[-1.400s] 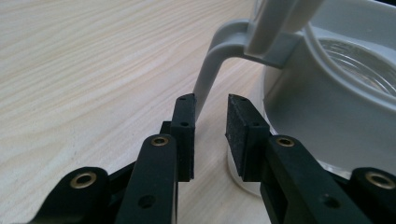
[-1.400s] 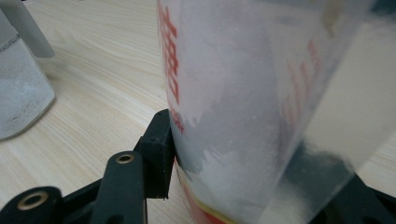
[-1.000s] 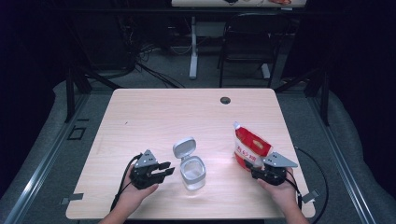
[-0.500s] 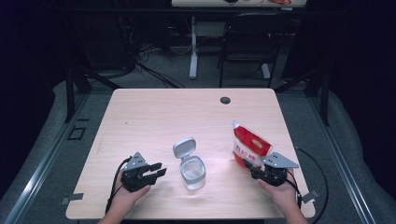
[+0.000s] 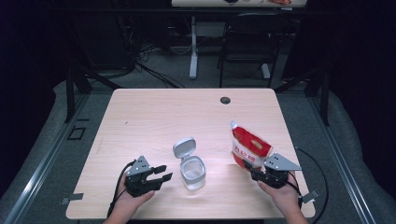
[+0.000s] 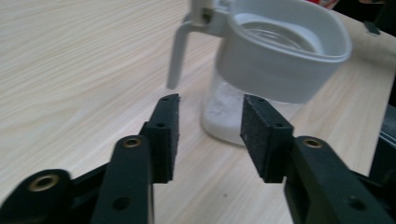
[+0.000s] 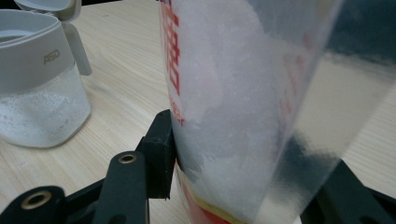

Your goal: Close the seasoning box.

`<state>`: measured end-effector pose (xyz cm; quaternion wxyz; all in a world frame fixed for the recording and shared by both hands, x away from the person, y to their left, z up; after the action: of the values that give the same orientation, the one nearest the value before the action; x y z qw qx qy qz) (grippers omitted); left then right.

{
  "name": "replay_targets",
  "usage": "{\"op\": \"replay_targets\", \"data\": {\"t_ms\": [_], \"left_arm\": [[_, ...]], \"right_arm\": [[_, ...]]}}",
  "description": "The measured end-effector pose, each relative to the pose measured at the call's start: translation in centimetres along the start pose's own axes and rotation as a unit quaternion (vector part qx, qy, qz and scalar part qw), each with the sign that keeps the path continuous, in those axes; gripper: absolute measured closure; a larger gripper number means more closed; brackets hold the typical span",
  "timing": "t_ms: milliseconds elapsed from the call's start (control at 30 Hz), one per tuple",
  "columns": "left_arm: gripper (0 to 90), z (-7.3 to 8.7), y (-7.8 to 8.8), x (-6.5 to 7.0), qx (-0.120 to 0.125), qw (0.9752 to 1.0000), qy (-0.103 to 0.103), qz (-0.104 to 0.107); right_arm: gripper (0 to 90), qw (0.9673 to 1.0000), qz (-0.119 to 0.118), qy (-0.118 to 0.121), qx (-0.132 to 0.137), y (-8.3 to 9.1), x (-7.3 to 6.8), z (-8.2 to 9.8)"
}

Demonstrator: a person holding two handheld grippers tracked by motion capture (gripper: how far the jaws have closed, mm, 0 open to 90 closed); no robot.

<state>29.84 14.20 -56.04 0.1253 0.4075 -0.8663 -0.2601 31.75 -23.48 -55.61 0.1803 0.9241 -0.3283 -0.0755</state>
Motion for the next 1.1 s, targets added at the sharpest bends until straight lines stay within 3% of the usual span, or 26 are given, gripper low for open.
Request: {"op": "replay_targets", "data": {"t_ms": [67, 133, 200, 333, 433, 467, 600, 667, 1100], "left_arm": [[50.1, -0.1, 0.0, 0.4, 0.005, 1.0000, -0.005, 0.004], [47.3, -0.1, 0.0, 1.6, 0.012, 0.9998, -0.009, 0.010], [44.6, -0.1, -0.1, 2.4, 0.016, 0.9998, -0.015, 0.005], [37.5, -0.1, -0.2, 3.6, 0.018, 0.9998, -0.007, 0.000], [37.1, -0.2, -0.5, 4.0, 0.020, 0.9998, -0.002, -0.006], [36.6, -0.3, -0.8, 4.5, 0.019, 0.9997, 0.009, -0.009], [36.6, -0.2, -1.5, 5.3, 0.017, 0.9997, 0.002, -0.019], [36.4, -0.2, -1.7, 5.4, 0.018, 0.9993, 0.003, -0.032], [41.3, -0.2, -1.6, 4.8, 0.025, 0.9992, -0.003, -0.031]], "right_arm": [[51.6, 1.0000, 0.000, 0.000, 0.001, 0.0, 0.0, 0.0], [51.6, 1.0000, 0.001, 0.002, -0.003, 0.1, 0.0, -0.1], [51.6, 1.0000, 0.000, 0.001, -0.001, 0.1, 0.1, -0.1], [51.6, 1.0000, 0.001, -0.002, 0.001, 0.2, 0.1, -0.1], [51.6, 1.0000, 0.001, -0.004, 0.003, 0.2, 0.1, -0.1], [51.6, 1.0000, 0.001, -0.003, 0.001, 0.2, 0.1, -0.1], [51.6, 1.0000, -0.001, -0.005, 0.006, 0.2, 0.1, -0.1], [51.6, 0.9999, -0.002, -0.007, 0.008, 0.2, 0.1, -0.1], [51.8, 1.0000, -0.003, -0.006, 0.006, 0.2, 0.0, -0.1]]}}
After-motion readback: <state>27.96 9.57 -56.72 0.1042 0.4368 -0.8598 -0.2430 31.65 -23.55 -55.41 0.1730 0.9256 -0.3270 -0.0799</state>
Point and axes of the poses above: each handheld gripper's, and its own axes: y roughly backward along the jaws, z roughly out of its underside, x roughly to its right, the point moved 4 cm from there along -y, roughly forward along the jaws, and after that the axes turned 15 degrees about -z, right-handed, at the moved point
